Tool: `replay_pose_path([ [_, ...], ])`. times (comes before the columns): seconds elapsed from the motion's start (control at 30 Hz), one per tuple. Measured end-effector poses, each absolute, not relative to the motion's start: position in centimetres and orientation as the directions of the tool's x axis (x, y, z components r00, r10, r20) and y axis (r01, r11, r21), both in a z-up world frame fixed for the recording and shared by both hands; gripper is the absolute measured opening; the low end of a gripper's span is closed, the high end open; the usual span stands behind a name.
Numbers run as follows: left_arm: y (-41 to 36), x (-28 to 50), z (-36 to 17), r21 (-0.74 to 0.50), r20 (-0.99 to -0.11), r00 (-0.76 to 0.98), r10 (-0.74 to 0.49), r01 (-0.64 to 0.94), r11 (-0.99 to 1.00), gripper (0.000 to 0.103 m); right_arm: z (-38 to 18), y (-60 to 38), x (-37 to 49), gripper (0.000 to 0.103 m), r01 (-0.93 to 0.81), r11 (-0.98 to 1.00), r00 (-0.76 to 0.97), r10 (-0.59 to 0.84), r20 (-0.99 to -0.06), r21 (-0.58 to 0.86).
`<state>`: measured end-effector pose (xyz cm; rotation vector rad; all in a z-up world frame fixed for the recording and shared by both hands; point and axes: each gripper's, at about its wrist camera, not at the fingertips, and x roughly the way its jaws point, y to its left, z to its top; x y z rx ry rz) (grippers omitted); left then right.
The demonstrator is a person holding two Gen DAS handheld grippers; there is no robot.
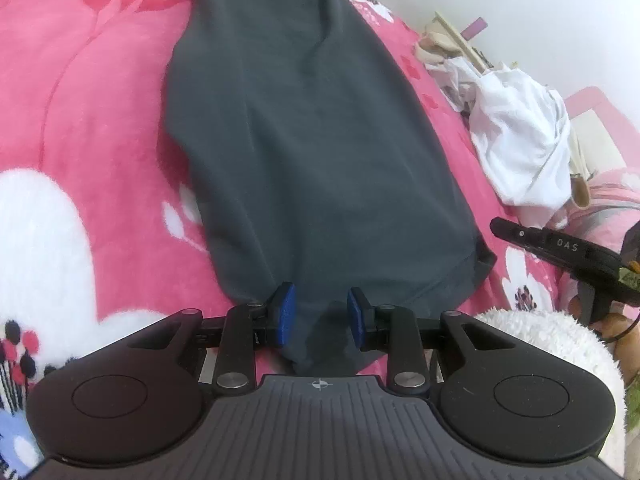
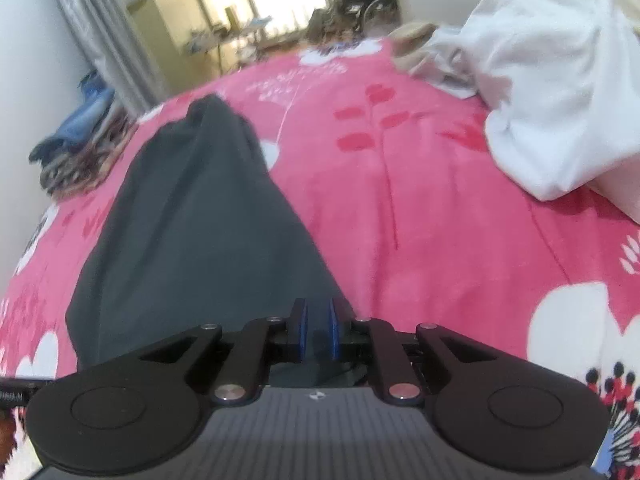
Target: Fold clothes
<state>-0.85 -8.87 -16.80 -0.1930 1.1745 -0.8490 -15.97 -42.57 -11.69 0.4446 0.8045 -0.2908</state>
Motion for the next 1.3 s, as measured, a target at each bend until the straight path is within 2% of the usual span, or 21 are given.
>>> replay_pose_path([
  [0.03, -8.7, -0.9, -16.8, -0.548, -0.729, 0.127, -0.672, 0.480, 0.685, 0.028, -12.6, -42.7, -15.8, 0.013, 0.443, 0.857, 0.632, -0.089, -0.770, 0.264],
  [0.1, -8.5, -0.8, -16.8, -0.555, -0.727, 0.128, -0.675, 0.468, 0.688, 0.028, -14.2, -43.4, -16.0, 0.006, 0.504, 0.819, 0.585, -0.089, -0.806, 0.275],
  [0.17, -8.2, -0.7, -16.8, -0.564, -0.724, 0.130, -0.678, 0.453, 0.690, 0.028, -14.6, -44.3, -16.8, 0.005, 0.547, 0.773, 0.591, -0.085, -0.802, 0.321],
  [0.27, -8.0, -0.7, -16.7, -0.568, -0.722, 0.137, -0.678, 0.443, 0.694, 0.028, -14.0, -44.2, -18.0, 0.006, 0.602, 0.735, 0.596, -0.155, -0.788, 0.311],
  [0.3, -8.1, -0.8, -16.7, -0.564, -0.724, 0.141, -0.676, 0.444, 0.696, 0.028, -13.8, -44.2, -18.5, 0.011, 0.620, 0.719, 0.599, -0.176, -0.781, 0.313],
  [0.47, -8.4, -1.3, -16.3, -0.524, -0.741, 0.170, -0.650, 0.460, 0.717, 0.028, -13.3, -45.3, -20.6, 0.011, 0.678, 0.648, 0.607, -0.226, -0.762, 0.347],
  [0.8, -8.2, -1.5, -16.2, -0.521, -0.745, 0.188, -0.640, 0.436, 0.734, 0.028, -12.1, -43.8, -19.3, 0.013, 0.639, 0.726, 0.607, -0.271, -0.747, 0.256],
  [1.3, -8.3, -1.5, -16.1, -0.510, -0.746, 0.192, -0.638, 0.453, 0.731, 0.029, -12.4, -43.7, -18.6, 0.013, 0.634, 0.739, 0.585, -0.267, -0.766, 0.227],
])
